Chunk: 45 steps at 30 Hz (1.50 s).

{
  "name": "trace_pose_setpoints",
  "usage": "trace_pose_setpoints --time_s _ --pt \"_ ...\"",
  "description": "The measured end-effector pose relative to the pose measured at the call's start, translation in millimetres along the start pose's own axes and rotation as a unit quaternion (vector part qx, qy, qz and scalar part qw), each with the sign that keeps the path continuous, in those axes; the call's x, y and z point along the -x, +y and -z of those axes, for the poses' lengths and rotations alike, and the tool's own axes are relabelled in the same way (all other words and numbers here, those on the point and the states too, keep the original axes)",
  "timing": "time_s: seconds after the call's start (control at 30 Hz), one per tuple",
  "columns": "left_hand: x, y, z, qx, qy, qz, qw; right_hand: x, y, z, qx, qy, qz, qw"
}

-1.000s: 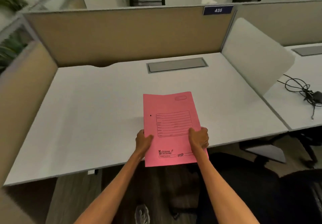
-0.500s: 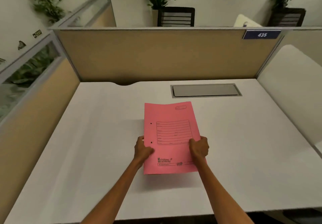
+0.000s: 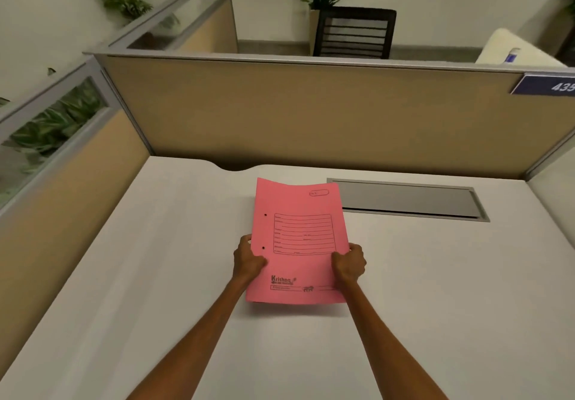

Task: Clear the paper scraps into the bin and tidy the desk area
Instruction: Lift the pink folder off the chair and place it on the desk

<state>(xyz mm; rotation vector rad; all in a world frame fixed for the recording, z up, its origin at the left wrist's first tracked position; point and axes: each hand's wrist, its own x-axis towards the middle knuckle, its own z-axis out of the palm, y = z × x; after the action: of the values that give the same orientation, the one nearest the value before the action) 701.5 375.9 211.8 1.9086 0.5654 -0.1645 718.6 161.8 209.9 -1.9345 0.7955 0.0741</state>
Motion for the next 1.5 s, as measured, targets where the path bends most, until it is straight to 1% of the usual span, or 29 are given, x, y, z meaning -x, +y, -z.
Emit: trace_pose_setpoints --time_s 0.17,0.3,0.4,0.6,0.83,0.97,1.03,1.1,1.17,1.27,1.37,1.5 --pt "-55.3 7.1 2.7 -0.014 0.017 -0.016 1.000 -38.2 -22.9 -38.0 0.000 -0.002 0.009 1.000" --pt "-90.7 5.7 2.0 -0.037 0.015 -0.015 0.999 -62.0 -30.8 -64.0 0.006 0.004 0.009 1.000" --pt "-111.6 3.0 0.3 -0.069 0.011 -0.032 0.997 -74.3 -31.8 -80.1 0.011 0.013 0.004 1.000" --pt "-131.3 0.1 -2.2 -0.123 0.028 -0.062 0.990 -88.4 -29.2 -98.3 0.061 0.021 0.010 0.998" --pt "-141.1 -6.2 -1.7 -0.196 0.020 -0.082 0.977 -97.6 -29.8 -108.1 0.120 0.032 0.070 0.990" --pt "-141.9 -8.1 -1.4 -0.253 0.011 -0.127 0.959 -92.8 -27.2 -108.0 0.215 0.041 0.106 0.970" --pt "-140.3 -7.6 -2.6 -0.295 0.015 -0.163 0.941 -87.5 -24.2 -108.6 0.243 0.039 0.154 0.957" --pt "-137.9 -4.5 -3.6 -0.346 0.026 -0.207 0.915 -83.1 -24.9 -108.9 0.256 0.030 0.213 0.942" --pt "-134.2 -2.0 -3.7 -0.366 0.040 -0.233 0.900 -80.2 -26.9 -108.1 0.281 0.018 0.261 0.923" --pt "-129.0 -0.5 -2.2 -0.362 0.048 -0.250 0.896 -75.5 -32.3 -103.5 0.324 0.005 0.304 0.896" --pt "-123.0 -0.4 -0.5 -0.363 0.046 -0.258 0.894 -70.1 -38.9 -98.9 0.349 0.001 0.331 0.877" --pt "-111.1 7.1 0.6 -0.355 0.044 -0.263 0.896 -61.8 -51.2 -93.3 0.355 -0.007 0.336 0.872"
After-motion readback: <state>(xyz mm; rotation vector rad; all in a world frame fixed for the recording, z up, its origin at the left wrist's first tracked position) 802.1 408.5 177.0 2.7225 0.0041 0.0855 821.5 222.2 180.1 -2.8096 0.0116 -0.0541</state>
